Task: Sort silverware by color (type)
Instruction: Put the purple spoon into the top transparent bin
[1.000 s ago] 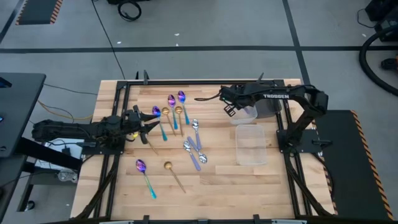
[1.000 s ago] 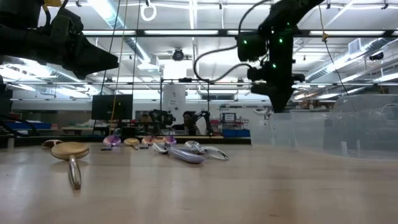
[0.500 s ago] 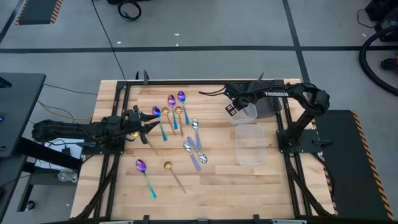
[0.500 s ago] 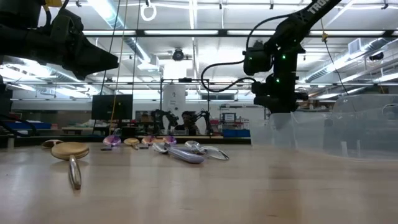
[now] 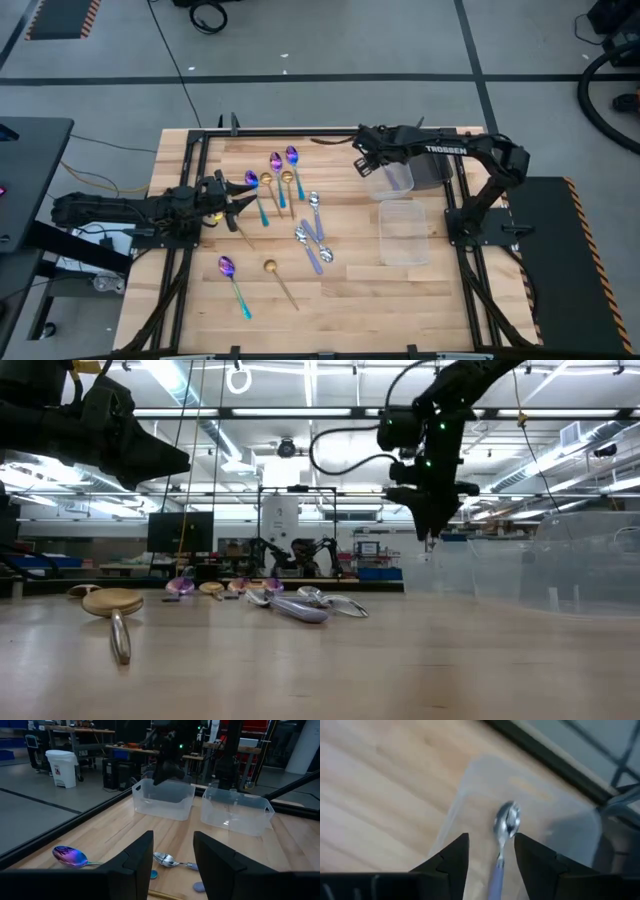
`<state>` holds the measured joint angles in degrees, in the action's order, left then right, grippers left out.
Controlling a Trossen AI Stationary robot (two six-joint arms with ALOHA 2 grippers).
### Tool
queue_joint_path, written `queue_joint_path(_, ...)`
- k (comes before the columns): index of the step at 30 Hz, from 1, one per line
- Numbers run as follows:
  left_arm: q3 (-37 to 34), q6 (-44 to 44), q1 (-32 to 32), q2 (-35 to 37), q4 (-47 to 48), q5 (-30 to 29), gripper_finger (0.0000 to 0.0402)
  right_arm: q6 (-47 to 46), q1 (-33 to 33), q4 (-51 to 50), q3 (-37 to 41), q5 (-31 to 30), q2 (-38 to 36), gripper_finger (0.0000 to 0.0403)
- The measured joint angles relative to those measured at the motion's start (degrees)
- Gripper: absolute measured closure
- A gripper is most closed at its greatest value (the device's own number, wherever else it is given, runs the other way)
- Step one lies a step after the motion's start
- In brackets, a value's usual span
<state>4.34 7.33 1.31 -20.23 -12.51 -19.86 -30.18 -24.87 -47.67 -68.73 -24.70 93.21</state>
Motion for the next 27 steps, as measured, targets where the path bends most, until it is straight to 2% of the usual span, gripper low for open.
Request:
queue_joint_path(7, 0.0, 0.0, 0.0, 0.0, 0.0, 0.0, 0.0253, -0.6, 5.4, 4.3, -2.9, -1.5, 0.0, 0.0237)
queue_joint_path(12, 0.0, 0.0, 0.0, 0.0, 0.0, 0.0, 0.0253, 1.5, 9.4, 13.5, -2.9, 3.8, 0.5, 0.0237)
queue_joint_path(16, 0.0, 0.0, 0.0, 0.0, 0.0, 0.0, 0.0253, 0.5, 12.4, 18.0, -3.0, 3.8, 1.1, 0.0237)
queue_joint_path(22, 0.0, 0.0, 0.0, 0.0, -0.2, 0.0, 0.0253, -1.9, 17.2, 21.9, -3.0, 3.9, 6.3, 0.0237)
queue_joint_path(27, 0.0, -0.3, 0.0, 0.0, -0.4, 0.0, 0.0253, -3.5, 20.8, 21.9, -5.9, 3.5, 11.3, 0.0237)
